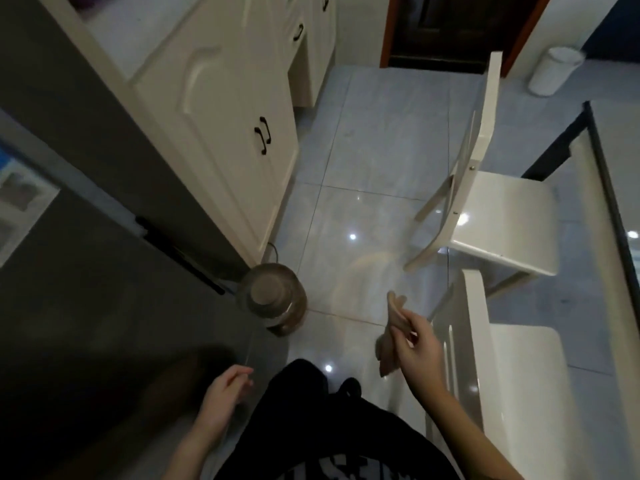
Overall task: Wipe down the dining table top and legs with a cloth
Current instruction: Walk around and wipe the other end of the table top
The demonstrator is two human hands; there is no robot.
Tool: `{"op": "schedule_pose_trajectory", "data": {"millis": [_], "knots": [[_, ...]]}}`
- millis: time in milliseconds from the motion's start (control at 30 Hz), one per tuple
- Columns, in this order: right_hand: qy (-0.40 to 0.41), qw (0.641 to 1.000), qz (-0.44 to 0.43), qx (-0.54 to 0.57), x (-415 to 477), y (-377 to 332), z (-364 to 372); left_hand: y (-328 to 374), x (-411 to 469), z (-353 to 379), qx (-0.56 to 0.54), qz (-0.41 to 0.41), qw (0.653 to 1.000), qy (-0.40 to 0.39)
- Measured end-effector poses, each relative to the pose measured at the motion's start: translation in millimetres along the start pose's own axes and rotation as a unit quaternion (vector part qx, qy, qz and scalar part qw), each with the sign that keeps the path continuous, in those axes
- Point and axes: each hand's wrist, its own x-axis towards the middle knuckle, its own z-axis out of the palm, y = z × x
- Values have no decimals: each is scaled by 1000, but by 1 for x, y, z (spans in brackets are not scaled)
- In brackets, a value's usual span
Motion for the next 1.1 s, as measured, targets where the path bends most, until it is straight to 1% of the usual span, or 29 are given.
{"op": "schedule_pose_trajectory", "data": {"millis": [100,167,233,333,500,567,667,733,867,900,967,1033,1100], "knots": [[-12,1000,5,10,54,-12,4,39,33,3,-23,-18,1000,-9],[-10,1000,-3,14,88,-24,8,67,59,7,-28,-4,1000,-2],[-5,999,14,34,125,-30,12,96,90,13,-33,7,999,11],[15,998,47,41,189,-26,19,149,153,23,-25,34,999,1],[57,994,83,40,292,-30,17,272,269,42,25,93,995,-31],[71,993,91,27,325,-35,13,329,302,51,40,103,992,-54],[122,987,109,4,374,-44,3,403,349,63,60,129,986,-89],[141,981,136,6,406,-44,-2,445,376,70,66,139,983,-98],[151,975,161,-24,480,-36,-3,507,433,90,66,135,984,-92],[143,976,165,-20,502,-34,-1,517,449,95,67,130,985,-91],[96,981,169,-12,552,-37,4,534,478,106,69,110,988,-78],[69,990,124,-15,607,-50,10,547,501,113,60,80,993,-57],[70,994,72,-39,665,-67,16,561,519,116,41,38,998,-34]]}}
